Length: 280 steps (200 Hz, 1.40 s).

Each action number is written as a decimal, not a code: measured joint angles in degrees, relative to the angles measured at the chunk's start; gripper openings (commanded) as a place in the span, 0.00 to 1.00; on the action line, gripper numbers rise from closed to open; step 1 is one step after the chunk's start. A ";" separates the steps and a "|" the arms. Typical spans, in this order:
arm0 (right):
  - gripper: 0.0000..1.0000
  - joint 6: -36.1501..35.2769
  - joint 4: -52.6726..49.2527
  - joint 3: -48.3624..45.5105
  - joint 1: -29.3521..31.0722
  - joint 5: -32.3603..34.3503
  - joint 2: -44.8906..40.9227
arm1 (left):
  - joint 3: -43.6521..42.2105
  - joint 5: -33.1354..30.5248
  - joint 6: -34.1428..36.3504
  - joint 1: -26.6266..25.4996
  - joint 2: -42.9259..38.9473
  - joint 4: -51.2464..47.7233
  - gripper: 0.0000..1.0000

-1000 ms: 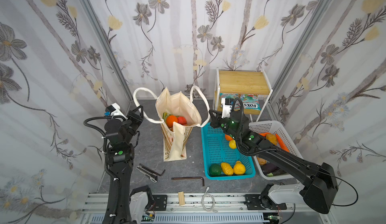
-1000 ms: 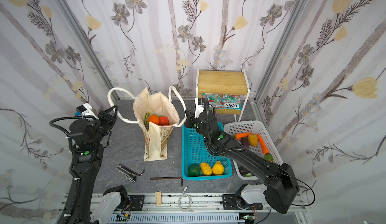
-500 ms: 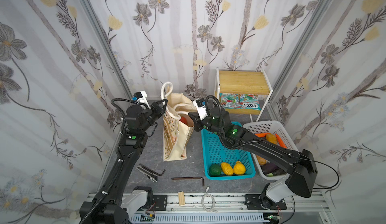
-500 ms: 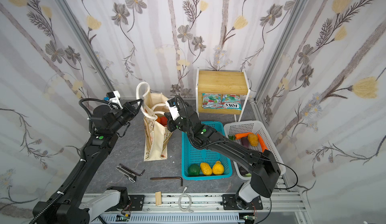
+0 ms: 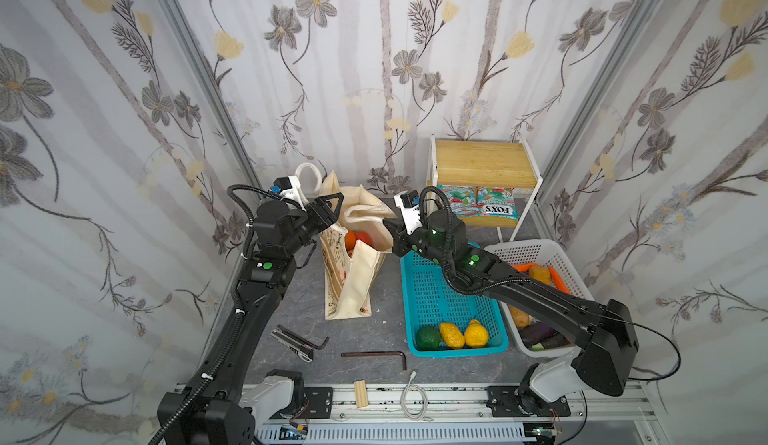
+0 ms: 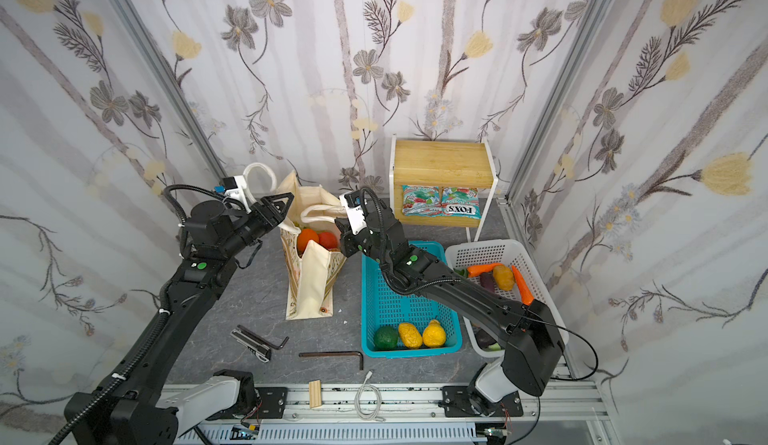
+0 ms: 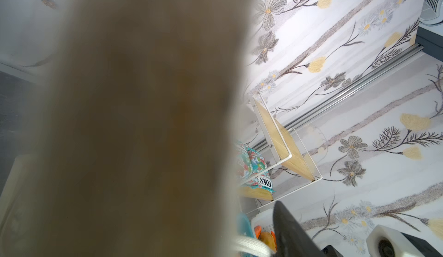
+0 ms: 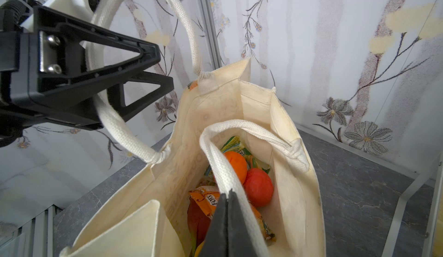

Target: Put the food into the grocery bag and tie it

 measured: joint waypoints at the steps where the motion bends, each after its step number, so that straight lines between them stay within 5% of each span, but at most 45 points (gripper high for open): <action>1: 0.00 0.04 -0.02 0.02 0.00 0.00 0.00 | 0.07 -0.04 0.09 -0.04 0.02 -0.07 0.54; 19: 0.04 0.00 -1.33 0.87 -0.15 0.22 0.59 | 0.66 -1.64 2.19 -0.81 1.01 -1.36 0.37; 46: 0.17 -1.27 -4.63 0.98 -0.72 3.65 0.81 | 0.33 -4.81 3.87 -0.70 1.18 -3.06 0.27; 64: 0.47 -2.78 -7.10 0.96 -1.05 5.03 1.53 | 0.07 -5.92 4.42 -0.72 1.18 -3.48 0.21; 76: 0.54 -3.67 -9.01 0.96 -1.20 5.55 1.97 | -0.02 -6.51 4.50 -0.74 1.18 -3.65 0.18; 148: 0.56 -9.92 -17.42 4.57 -4.15 11.08 6.08 | -1.20 -9.25 5.51 -0.15 0.00 -4.42 0.04; 174: 0.49 -11.28 -19.45 6.27 -4.26 12.35 7.82 | -1.68 -9.46 5.51 0.00 -0.02 -4.37 0.04; 221: 0.53 -11.58 -16.50 7.06 -3.06 9.94 4.61 | -1.73 -9.49 5.51 0.11 -0.81 -4.52 0.09; 240: 0.35 -11.13 -12.94 7.74 -2.51 8.28 3.74 | -1.66 -9.49 5.51 0.20 -0.92 -4.59 0.11; 280: 0.41 -11.04 -14.51 13.49 -2.60 8.61 10.40 | -1.14 -9.44 5.55 0.35 -1.09 -4.96 0.13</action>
